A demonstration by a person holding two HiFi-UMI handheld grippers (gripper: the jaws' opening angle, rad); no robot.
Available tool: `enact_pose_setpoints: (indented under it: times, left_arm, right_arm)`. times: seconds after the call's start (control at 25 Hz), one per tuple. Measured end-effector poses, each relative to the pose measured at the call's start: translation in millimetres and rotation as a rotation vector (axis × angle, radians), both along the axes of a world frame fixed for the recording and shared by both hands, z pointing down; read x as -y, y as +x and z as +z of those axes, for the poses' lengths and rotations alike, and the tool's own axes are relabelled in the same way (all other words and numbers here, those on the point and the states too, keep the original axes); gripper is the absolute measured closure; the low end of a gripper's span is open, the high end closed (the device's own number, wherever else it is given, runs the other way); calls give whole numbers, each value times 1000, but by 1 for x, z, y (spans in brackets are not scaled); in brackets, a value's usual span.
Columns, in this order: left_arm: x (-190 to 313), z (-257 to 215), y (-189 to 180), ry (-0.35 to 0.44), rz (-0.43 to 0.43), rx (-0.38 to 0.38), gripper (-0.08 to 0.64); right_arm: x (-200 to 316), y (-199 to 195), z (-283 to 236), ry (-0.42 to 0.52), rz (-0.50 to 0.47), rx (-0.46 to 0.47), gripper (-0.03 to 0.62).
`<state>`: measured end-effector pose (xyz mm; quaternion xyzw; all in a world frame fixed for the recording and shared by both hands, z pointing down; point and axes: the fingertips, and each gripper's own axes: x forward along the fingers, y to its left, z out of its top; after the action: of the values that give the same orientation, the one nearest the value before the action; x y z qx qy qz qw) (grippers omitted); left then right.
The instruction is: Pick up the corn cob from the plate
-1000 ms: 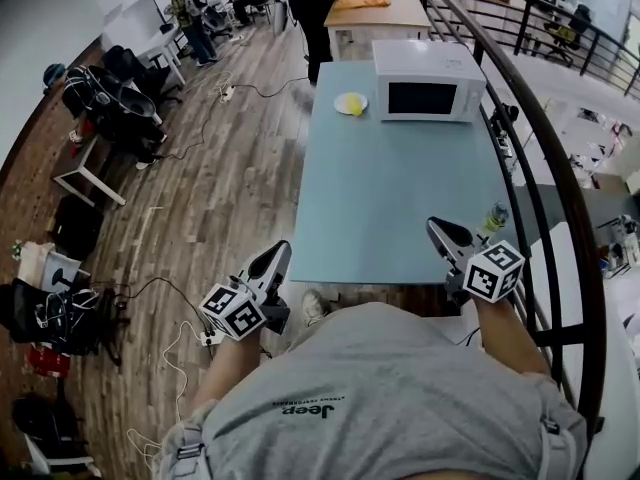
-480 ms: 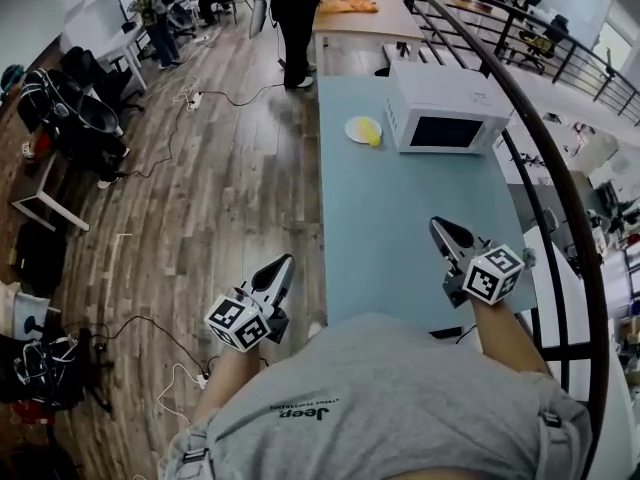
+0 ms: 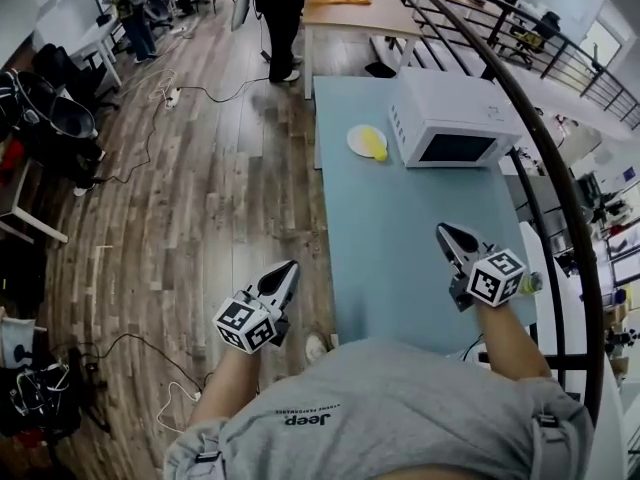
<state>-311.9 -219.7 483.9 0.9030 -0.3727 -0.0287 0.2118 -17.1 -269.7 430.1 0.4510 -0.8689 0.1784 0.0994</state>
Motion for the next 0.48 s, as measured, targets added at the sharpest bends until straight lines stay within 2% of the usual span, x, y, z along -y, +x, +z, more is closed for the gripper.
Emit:
enact_pose_setpoints:
  times: [0.2, 0.48]
  left_arm:
    - [65, 10, 41, -10, 18, 54, 555]
    - [155, 7, 118, -8, -64, 190, 555]
  right_arm:
    - [42, 24, 19, -6, -5, 2, 583]
    - [89, 47, 66, -39, -172, -28, 583]
